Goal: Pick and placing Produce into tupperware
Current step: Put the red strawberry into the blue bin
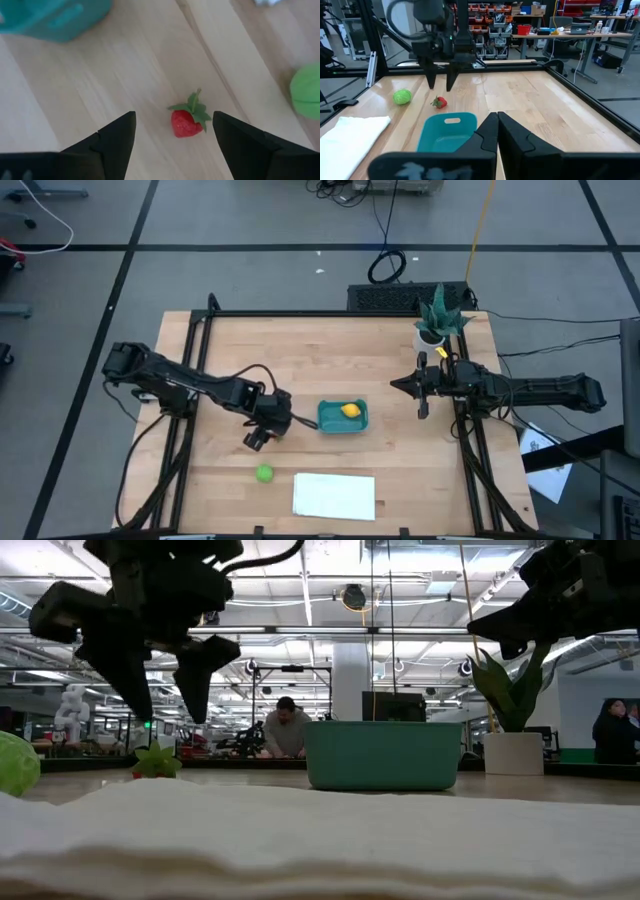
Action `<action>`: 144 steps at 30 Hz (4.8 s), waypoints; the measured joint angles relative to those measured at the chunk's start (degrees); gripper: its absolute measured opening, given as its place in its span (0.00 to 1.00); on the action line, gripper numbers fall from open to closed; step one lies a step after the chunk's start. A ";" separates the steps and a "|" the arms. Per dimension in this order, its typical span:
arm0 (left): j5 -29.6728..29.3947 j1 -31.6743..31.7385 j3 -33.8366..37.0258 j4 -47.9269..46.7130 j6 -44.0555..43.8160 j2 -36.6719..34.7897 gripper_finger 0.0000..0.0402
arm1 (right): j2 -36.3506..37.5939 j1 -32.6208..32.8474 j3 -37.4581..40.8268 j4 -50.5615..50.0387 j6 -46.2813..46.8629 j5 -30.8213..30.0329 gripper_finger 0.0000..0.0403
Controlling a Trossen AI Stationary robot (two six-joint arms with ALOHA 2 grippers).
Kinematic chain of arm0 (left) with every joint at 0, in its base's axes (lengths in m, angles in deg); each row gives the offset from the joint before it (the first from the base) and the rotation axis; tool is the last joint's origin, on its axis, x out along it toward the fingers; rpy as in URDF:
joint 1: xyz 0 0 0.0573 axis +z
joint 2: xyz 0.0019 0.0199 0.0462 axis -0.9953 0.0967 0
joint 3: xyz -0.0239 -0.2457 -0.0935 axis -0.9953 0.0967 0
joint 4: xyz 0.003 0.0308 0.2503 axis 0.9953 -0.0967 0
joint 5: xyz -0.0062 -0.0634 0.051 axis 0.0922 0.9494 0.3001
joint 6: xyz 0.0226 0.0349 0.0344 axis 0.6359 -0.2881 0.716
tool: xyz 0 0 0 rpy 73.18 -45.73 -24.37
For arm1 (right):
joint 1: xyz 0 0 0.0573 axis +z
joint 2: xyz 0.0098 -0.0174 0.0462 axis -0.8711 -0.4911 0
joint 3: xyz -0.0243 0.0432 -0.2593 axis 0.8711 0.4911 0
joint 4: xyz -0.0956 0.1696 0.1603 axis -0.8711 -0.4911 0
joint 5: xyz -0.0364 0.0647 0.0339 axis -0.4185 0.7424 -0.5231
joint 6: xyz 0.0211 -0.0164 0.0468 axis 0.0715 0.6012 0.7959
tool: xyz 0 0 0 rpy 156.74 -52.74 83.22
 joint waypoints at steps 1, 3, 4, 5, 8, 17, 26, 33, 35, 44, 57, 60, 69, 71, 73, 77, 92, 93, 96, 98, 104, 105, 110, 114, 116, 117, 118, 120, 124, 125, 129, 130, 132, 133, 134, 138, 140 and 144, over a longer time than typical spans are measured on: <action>0.02 0.00 0.64 0.81 -0.08 0.01 0.68 | 0.00 -0.01 0.00 0.00 -0.02 0.00 0.00; 0.03 0.00 1.63 2.62 -0.33 0.01 0.68 | 0.00 0.01 0.00 0.00 0.00 0.01 0.00; 0.23 0.00 2.15 3.22 -0.63 0.01 0.68 | 0.00 0.01 0.00 0.00 -0.01 -0.01 0.00; 0.57 0.00 2.61 3.55 -0.92 0.01 0.68 | 0.00 0.01 0.00 0.00 0.01 -0.01 0.00; 1.98 0.00 3.45 4.84 -1.62 0.01 0.68 | 0.00 0.00 0.00 0.00 0.01 0.00 0.00; 2.76 0.00 5.38 5.99 -2.69 0.01 0.67 | 0.00 -0.02 0.00 0.00 -0.02 -0.01 0.00; 0.99 0.00 9.01 10.39 -1.44 0.01 0.67 | -0.09 -0.01 0.00 0.00 -0.02 -0.01 0.00; 1.13 0.00 10.98 12.58 -1.42 -0.04 0.67 | -0.10 0.00 0.00 0.00 -0.02 -0.01 0.00; 1.12 0.00 12.05 13.85 -1.39 -0.04 0.67 | -0.11 -0.02 0.00 0.00 -0.02 -0.01 0.00; 1.03 0.00 13.34 16.87 -1.32 -0.04 0.67 | -0.11 0.00 0.00 0.00 0.00 -0.01 0.00; 1.13 -0.15 13.37 18.53 -1.22 2.86 0.67 | -0.11 -0.02 0.00 0.00 0.01 -0.02 0.00; 1.83 -0.16 13.10 19.61 -1.44 4.58 0.67 | -0.34 -0.01 0.00 0.19 0.01 -0.03 0.00; 1.99 -0.22 13.12 20.70 -1.65 5.82 0.67 | -1.27 -0.02 0.00 0.44 0.20 -0.03 0.00; 2.11 -0.20 13.12 20.75 -1.89 5.86 0.67 | -1.27 0.00 0.00 0.46 0.20 -0.03 0.00; 2.16 -0.21 13.12 20.76 -2.28 5.88 0.67 | -1.27 -0.02 0.00 0.46 0.20 -0.03 0.00; 2.43 -0.20 13.14 20.79 -2.72 5.93 0.67 | -1.27 0.01 0.00 0.46 0.20 -0.03 0.00; 2.97 -0.25 13.18 20.79 -3.09 6.02 0.55 | -1.27 0.00 0.00 0.48 0.20 -0.04 0.00; 3.04 -0.26 13.18 20.80 -3.09 6.02 0.53 | -1.27 -0.02 0.00 0.48 0.20 -0.05 0.00; 3.08 -0.26 13.23 20.81 -3.12 6.04 0.46 | -1.27 0.00 0.00 0.48 0.20 -0.05 0.00; 3.10 -0.26 13.23 20.80 -3.11 6.06 0.43 | -1.27 0.00 0.00 0.48 0.20 -0.05 0.00; 3.04 -0.26 13.23 20.77 -3.35 6.06 0.37 | -1.27 0.01 0.00 0.48 0.20 -0.05 0.00; 3.04 -0.26 13.23 20.78 -3.36 6.06 0.37 | -1.27 0.01 0.00 0.48 0.20 -0.05 0.00; 3.04 -0.24 12.88 20.96 -3.40 6.12 0.42 | -1.27 -0.01 0.00 0.48 0.20 -0.05 0.00; 3.01 -0.20 12.07 20.24 -3.42 6.15 0.46 | -1.27 0.00 0.00 0.48 0.20 -0.05 0.00; 2.93 -0.22 11.11 18.73 -3.02 6.17 0.46 | -1.27 -0.01 0.00 0.48 0.20 -0.05 0.00; 2.83 -0.22 10.53 17.71 -2.70 6.20 0.46 | -1.27 -0.01 0.00 0.46 0.20 -0.05 0.00; 2.78 -0.22 10.00 16.75 -2.64 6.28 0.45 | -1.27 -0.01 0.00 0.48 0.20 -0.05 0.00; 2.69 -0.22 9.16 15.34 -2.52 6.38 0.45 | -1.27 0.01 0.00 0.48 0.20 -0.05 0.00; 2.43 -0.22 8.32 13.85 -2.32 6.41 0.43 | -1.27 -0.02 0.00 0.48 0.20 -0.05 0.00; 2.43 -0.22 8.18 13.85 -2.33 6.40 0.42 | -1.27 0.01 0.00 0.47 0.20 -0.05 0.00; 2.43 -0.22 8.09 13.72 -2.33 6.32 0.42 | -1.29 -0.02 0.00 0.48 0.20 -0.05 0.00; 2.43 -0.22 8.09 13.60 -2.33 6.32 0.42 | -1.27 0.01 0.00 0.48 0.20 -0.05 0.00; 2.45 -0.22 8.08 13.39 -2.33 6.26 0.42 | -1.27 0.01 0.00 0.46 0.20 -0.05 0.00; 2.45 -0.22 8.07 13.25 -2.33 6.25 0.42 | -1.29 -0.01 0.00 0.48 0.20 -0.05 0.00; 2.45 -0.22 8.07 13.12 -2.33 6.24 0.42 | -1.27 0.00 0.00 0.48 0.20 -0.05 0.00; 2.47 -0.22 7.98 13.14 -2.33 6.20 0.42 | -1.28 0.01 0.00 0.48 0.20 -0.05 0.00; 2.49 -0.22 7.98 13.14 -2.33 6.17 0.42 | -1.28 0.01 0.00 0.48 0.20 -0.05 0.00; 2.58 -0.22 7.98 13.14 -2.33 6.15 0.42 | -1.27 -0.01 0.00 0.48 0.20 -0.05 0.00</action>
